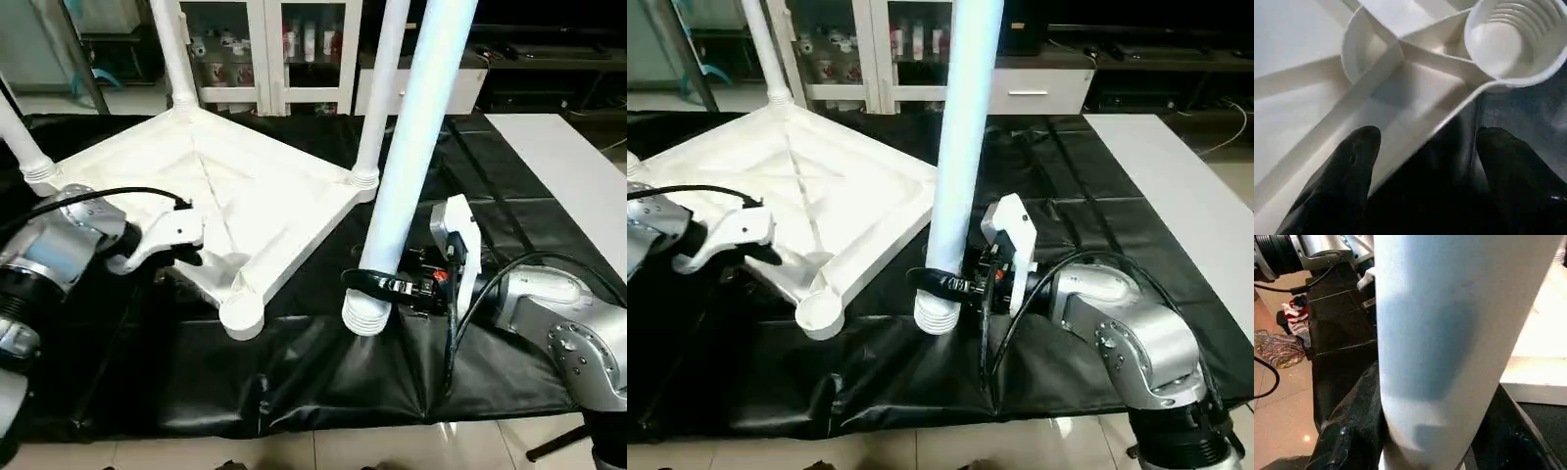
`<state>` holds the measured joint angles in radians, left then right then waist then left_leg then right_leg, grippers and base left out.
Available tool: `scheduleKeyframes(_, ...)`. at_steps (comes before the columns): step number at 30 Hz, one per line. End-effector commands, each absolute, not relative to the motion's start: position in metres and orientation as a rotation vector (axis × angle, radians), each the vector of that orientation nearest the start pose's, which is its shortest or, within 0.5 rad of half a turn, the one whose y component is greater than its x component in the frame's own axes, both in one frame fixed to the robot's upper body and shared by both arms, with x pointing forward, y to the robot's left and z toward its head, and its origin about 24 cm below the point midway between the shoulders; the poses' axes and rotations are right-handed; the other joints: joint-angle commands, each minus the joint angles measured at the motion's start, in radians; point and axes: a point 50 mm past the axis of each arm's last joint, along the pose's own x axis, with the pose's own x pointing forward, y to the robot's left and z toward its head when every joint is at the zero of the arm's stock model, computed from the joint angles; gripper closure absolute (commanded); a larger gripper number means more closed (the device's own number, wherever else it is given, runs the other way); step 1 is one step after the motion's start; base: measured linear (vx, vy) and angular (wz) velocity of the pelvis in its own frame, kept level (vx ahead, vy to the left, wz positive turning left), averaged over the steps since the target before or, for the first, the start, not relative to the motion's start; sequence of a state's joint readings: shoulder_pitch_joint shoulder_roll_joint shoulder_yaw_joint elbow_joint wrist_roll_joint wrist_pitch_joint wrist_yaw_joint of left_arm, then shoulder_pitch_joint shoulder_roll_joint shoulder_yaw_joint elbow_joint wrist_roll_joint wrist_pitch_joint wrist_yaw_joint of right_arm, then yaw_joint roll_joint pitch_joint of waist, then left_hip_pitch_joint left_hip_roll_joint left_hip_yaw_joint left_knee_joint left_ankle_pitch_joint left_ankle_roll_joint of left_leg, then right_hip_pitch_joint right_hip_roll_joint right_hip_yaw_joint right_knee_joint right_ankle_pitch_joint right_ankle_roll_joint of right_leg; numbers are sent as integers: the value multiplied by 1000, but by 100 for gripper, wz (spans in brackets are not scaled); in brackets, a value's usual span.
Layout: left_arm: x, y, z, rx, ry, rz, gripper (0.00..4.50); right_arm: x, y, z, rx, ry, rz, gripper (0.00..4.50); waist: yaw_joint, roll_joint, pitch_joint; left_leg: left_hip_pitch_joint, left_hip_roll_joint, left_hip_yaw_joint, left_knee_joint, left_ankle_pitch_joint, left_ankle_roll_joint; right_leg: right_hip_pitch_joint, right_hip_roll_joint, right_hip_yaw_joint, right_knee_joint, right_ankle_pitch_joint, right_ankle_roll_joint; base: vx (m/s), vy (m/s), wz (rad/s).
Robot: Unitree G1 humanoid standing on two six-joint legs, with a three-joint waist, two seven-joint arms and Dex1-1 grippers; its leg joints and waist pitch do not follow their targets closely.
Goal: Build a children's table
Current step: Pick table leg
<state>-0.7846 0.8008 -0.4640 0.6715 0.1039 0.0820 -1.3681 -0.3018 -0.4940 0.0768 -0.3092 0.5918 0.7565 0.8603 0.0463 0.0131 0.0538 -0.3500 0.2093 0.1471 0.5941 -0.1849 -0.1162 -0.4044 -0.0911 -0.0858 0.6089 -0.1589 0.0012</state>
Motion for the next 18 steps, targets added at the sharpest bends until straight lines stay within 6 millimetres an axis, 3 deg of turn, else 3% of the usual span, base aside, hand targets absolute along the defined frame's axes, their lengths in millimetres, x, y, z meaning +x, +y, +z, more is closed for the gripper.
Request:
scheduleKeyframes(1, 330, 244, 115, 872, 772, -1185, 91, 251, -135, 136, 63, 235, 1206, 264, 4, 14, -64, 0, 7, 8, -77, -302, -16, 53, -40, 45, -78, -339, -189, 0, 0, 0)
scheduleKeyframes(6, 334, 228, 94, 920, 699, -1178, 91, 250, -130, 133, 76, 234, 1220, 264, 11, 11, -64, 1, 7, 11, -75, -305, -14, 53, -41, 45, -82, -350, -185, 0, 0, 0)
scheduleKeyframes(12, 329, 229, 82, 933, 759, -1206, 108, 248, -127, 133, 80, 235, 1233, 264, 14, 8, -64, -2, 7, 8, -78, -295, -13, 54, -42, 44, -82, -366, -167, 0, 0, 0)
scheduleKeyframes(13, 329, 229, 82, 933, 759, -1206, 108, 248, -127, 133, 80, 235, 1233, 264, 14, 8, -64, -2, 7, 8, -78, -296, -13, 53, -43, 44, -83, -375, -164, 0, 0, 0)
scheduleKeyframes(14, 327, 230, 81, 922, 773, -1213, 108, 248, -126, 133, 77, 238, 1238, 264, 15, 15, -64, 0, 7, 8, -78, -298, -14, 51, -44, 45, -83, -378, -165, 0, 0, 0)
scheduleKeyframes(15, 326, 231, 79, 913, 790, -1218, 142, 247, -126, 132, 75, 240, 1240, 264, 14, 11, -64, 0, 7, 9, -78, -301, -14, 51, -42, 44, -85, -377, -165, 0, 0, 0)
scheduleKeyframes(18, 325, 230, 78, 889, 800, -1231, 151, 247, -126, 131, 67, 245, 1237, 264, 15, 12, -65, 0, 8, 7, -78, -299, -15, 51, -43, 45, -81, -365, -167, 0, 0, 0)
